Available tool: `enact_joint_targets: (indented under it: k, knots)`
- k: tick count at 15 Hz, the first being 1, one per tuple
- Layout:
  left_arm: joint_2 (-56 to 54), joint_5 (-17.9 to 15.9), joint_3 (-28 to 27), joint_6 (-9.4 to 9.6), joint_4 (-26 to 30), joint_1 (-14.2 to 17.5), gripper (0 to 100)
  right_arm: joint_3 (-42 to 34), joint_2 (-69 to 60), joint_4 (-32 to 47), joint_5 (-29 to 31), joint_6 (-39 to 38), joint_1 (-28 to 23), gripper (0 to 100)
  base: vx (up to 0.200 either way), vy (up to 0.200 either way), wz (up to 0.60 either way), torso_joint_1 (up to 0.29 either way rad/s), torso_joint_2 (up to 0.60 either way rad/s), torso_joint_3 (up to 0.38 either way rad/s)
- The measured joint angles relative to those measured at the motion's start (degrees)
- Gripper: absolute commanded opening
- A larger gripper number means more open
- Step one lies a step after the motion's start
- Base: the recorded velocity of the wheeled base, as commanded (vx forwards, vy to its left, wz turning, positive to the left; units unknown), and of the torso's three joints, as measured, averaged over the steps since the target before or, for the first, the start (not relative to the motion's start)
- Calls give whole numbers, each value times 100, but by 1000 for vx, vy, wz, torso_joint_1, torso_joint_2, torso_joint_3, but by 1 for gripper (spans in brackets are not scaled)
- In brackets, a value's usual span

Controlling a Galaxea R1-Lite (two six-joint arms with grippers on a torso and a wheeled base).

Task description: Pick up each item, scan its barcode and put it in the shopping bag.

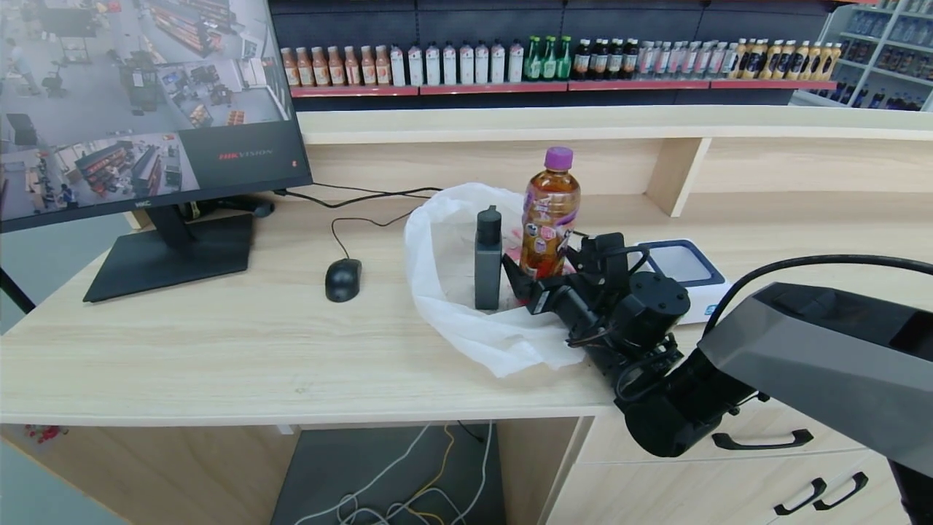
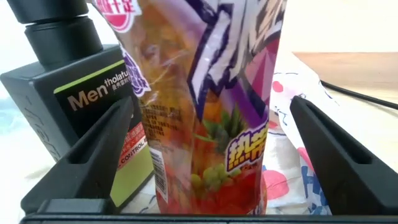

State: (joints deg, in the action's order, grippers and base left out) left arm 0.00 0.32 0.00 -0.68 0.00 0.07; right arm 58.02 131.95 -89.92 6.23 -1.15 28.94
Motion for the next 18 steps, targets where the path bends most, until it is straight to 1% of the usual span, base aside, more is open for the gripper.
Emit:
enact_joint_targets:
  k: [8,13,16,18]
  knots:
    - [2,1,0,0,0,0,100,-221,-194,0,0,0,-15,100,0,0,0,0,0,0]
    - [0,1,0,0,0,0,100,-542,-494,1,1,0,-15,100,0,0,0,0,0,0]
    - [0,0,0,0,0,0,100,-1061,-1020,0,0,6,30,100,0,0,0,0,0,0]
    - [0,1,0,2,0,0,100,-1475,-1527,-2,0,63,165,100,0,0,0,0,0,0]
